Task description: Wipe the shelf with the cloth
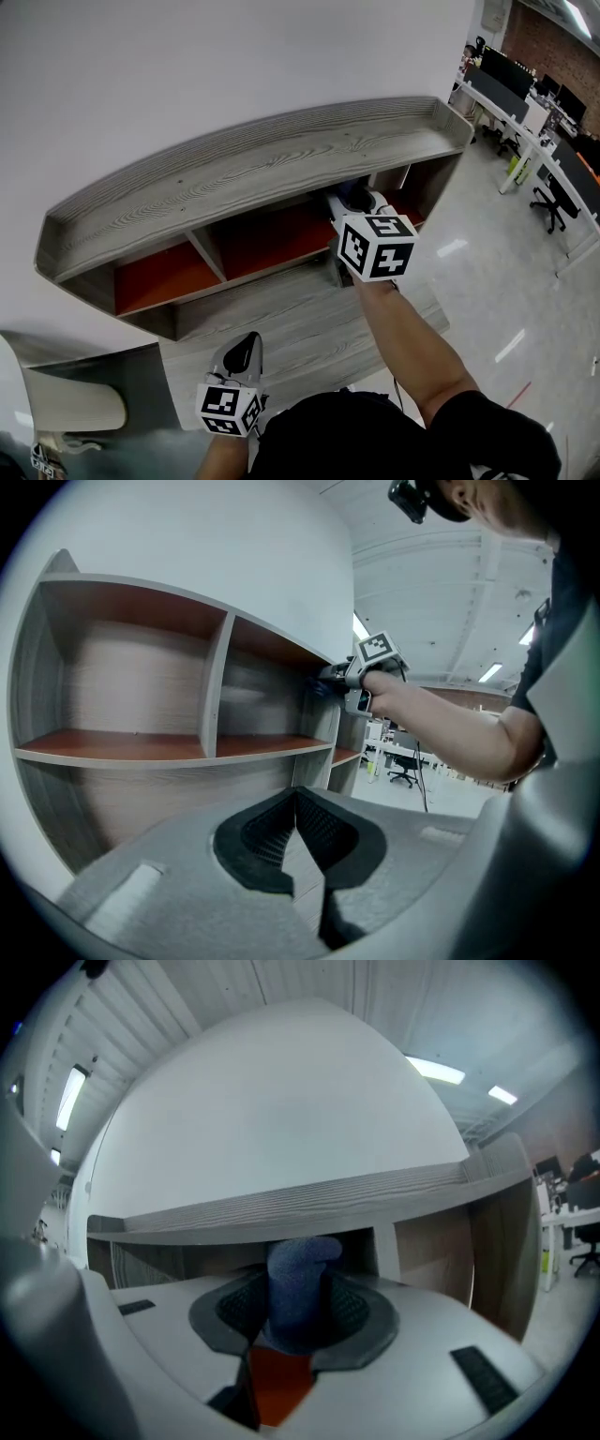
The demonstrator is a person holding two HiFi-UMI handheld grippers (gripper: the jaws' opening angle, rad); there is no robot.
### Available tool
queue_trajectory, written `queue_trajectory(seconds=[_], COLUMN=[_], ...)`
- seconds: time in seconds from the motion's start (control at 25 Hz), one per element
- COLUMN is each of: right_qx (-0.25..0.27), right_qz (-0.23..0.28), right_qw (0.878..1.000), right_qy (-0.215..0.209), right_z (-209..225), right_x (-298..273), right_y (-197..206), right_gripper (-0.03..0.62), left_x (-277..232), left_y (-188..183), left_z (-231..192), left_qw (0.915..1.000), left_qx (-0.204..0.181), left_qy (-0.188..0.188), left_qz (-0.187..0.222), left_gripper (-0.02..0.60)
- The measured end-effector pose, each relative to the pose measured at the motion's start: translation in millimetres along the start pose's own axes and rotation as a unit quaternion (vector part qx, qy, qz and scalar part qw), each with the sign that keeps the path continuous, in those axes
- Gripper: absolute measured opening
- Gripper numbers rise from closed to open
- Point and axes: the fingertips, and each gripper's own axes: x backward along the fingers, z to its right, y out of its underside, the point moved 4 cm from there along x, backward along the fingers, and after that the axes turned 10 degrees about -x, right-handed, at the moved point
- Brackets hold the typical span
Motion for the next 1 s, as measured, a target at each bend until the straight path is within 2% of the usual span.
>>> queue_trajectory(seconds=[0.2, 0.44, 1.0], right_qx=[0.086, 0.142, 0.153], right_qz=[0.017, 0.023, 0.03], right_qw=[0.996, 0.989, 0.988], right_qy=[0.029, 0.035, -0.023], right_z=[-4, -12, -62], right_x=[0, -1, -14], right_y=[-2, 0, 16], right_gripper=[0.14, 0.14, 0.14], left_x=[2, 4, 20], left_y=[0, 0, 5], left_z=[1, -1, -11], left_qw=[1.0, 1.0, 0.9997], left_qx=[0.0, -0.001, 0.005], left_qy=[0.001, -0.003, -0.022], left_qz=[0.0, 0.002, 0.0], left_gripper=[0.01, 0.01, 0.011])
